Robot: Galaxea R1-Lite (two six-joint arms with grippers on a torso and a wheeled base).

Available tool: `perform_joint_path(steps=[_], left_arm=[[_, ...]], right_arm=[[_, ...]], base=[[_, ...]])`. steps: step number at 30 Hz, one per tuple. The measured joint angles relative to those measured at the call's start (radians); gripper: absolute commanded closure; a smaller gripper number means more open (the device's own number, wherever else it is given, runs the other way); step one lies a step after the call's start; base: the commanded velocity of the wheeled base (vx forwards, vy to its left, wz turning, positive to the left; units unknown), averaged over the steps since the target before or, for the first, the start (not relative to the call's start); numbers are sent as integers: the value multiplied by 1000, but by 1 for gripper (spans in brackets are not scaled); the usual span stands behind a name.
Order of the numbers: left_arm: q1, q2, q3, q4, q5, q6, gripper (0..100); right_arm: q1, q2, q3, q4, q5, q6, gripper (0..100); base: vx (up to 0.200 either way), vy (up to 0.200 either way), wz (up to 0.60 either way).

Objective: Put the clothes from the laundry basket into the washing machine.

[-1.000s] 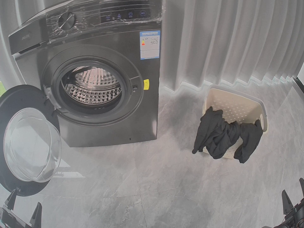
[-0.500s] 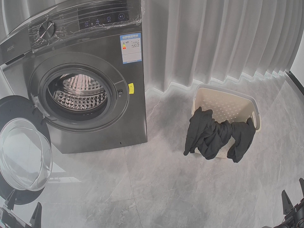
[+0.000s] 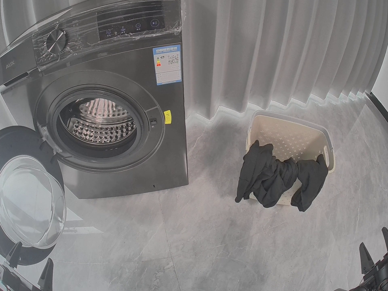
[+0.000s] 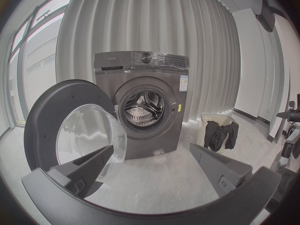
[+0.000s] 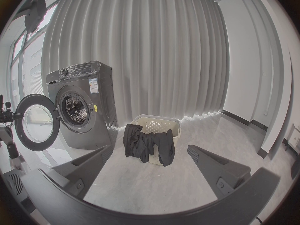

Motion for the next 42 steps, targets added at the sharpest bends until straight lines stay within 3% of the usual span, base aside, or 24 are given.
perform_joint_path(steps=[6, 15, 24, 36, 42], left_arm=[[0, 0, 0, 0, 0, 0, 0], [-1, 0, 0, 0, 0, 1, 0], [0, 0, 0, 0, 0, 1, 0], [0, 0, 0, 0, 1, 1, 0], [0, 1, 0, 0, 1, 1, 0]], right_arm=[[0, 0, 0, 0, 0, 0, 0], [0, 1, 0, 0, 0, 0, 0], [0, 1, 0, 0, 0, -1, 0], [0, 1, 0, 0, 0, -1, 0], [0, 2, 0, 0, 0, -2, 0]], base=[[0, 0, 0], [0, -200, 0], [0, 0, 0], [200, 0, 0], [0, 0, -200]])
